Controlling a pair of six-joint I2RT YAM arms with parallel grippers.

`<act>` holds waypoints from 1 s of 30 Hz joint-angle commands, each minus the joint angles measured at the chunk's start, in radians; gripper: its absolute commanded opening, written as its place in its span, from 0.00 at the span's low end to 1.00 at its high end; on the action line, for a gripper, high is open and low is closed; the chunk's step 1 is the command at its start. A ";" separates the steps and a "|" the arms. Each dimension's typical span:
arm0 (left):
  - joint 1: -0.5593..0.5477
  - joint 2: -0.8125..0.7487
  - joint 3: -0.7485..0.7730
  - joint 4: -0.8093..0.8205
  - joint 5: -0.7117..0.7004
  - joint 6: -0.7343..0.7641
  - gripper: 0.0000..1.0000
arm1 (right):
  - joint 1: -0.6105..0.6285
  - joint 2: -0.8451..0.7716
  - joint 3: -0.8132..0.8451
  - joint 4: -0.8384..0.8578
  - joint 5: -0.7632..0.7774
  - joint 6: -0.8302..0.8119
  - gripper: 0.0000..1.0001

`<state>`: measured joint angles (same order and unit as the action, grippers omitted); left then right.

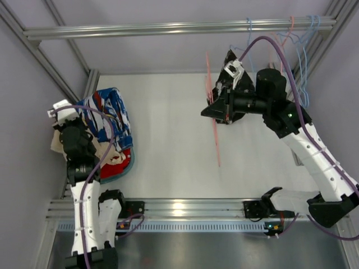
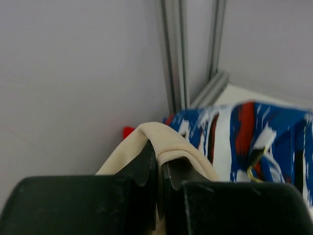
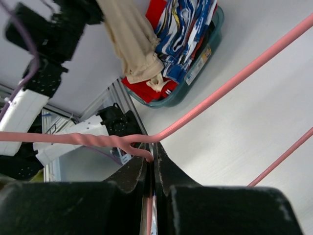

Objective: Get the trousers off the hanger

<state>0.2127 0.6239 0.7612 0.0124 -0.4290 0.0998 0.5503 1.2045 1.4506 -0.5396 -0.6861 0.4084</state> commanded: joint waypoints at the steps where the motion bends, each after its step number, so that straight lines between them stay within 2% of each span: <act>1: 0.005 0.057 -0.065 0.034 0.160 -0.003 0.00 | 0.016 -0.089 0.086 -0.068 -0.018 -0.091 0.00; 6: 0.005 0.300 -0.068 0.044 0.272 -0.038 0.00 | 0.014 -0.141 0.145 -0.167 0.016 -0.187 0.00; 7: 0.005 0.334 -0.059 0.038 0.361 -0.046 0.00 | 0.013 -0.160 0.152 -0.195 0.023 -0.198 0.00; 9: 0.005 0.431 -0.018 -0.008 0.502 -0.046 0.06 | -0.001 -0.178 0.169 -0.217 0.055 -0.226 0.00; 11: -0.001 0.479 0.018 -0.109 0.570 -0.084 0.14 | -0.026 -0.207 0.178 -0.249 0.068 -0.249 0.00; 12: -0.001 0.499 0.047 -0.138 0.594 -0.097 0.34 | -0.036 -0.217 0.183 -0.261 0.077 -0.255 0.00; 14: -0.001 0.488 0.061 -0.170 0.630 -0.097 0.55 | -0.074 -0.249 0.189 -0.295 0.086 -0.270 0.00; 15: -0.001 0.462 0.069 -0.205 0.645 -0.097 0.76 | -0.091 -0.261 0.195 -0.310 0.088 -0.273 0.00; 16: -0.001 0.445 0.075 -0.224 0.657 -0.095 0.88 | -0.133 -0.276 0.201 -0.325 0.088 -0.279 0.00; 17: -0.001 0.432 0.091 -0.250 0.673 -0.092 0.96 | -0.150 -0.286 0.215 -0.362 0.092 -0.281 0.00; 18: -0.001 0.406 0.107 -0.306 0.688 -0.078 0.98 | -0.168 -0.298 0.218 -0.373 0.092 -0.281 0.00; 22: -0.001 0.338 0.167 -0.434 0.707 -0.034 0.98 | -0.286 -0.382 0.209 -0.439 0.118 -0.280 0.00; 26: -0.001 0.234 0.230 -0.497 0.763 -0.022 0.98 | -0.410 -0.470 0.149 -0.451 0.175 -0.229 0.00; 29: 0.001 0.198 0.330 -0.561 0.933 -0.012 0.98 | -0.498 -0.491 0.162 -0.477 0.221 -0.212 0.00; 30: -0.001 0.201 0.357 -0.580 0.934 -0.017 0.98 | -0.515 -0.494 0.165 -0.484 0.227 -0.209 0.00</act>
<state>0.2150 0.8482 1.0073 -0.4931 0.3531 0.0673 0.0887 0.7109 1.6039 -0.9997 -0.5175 0.1753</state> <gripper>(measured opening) 0.983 0.026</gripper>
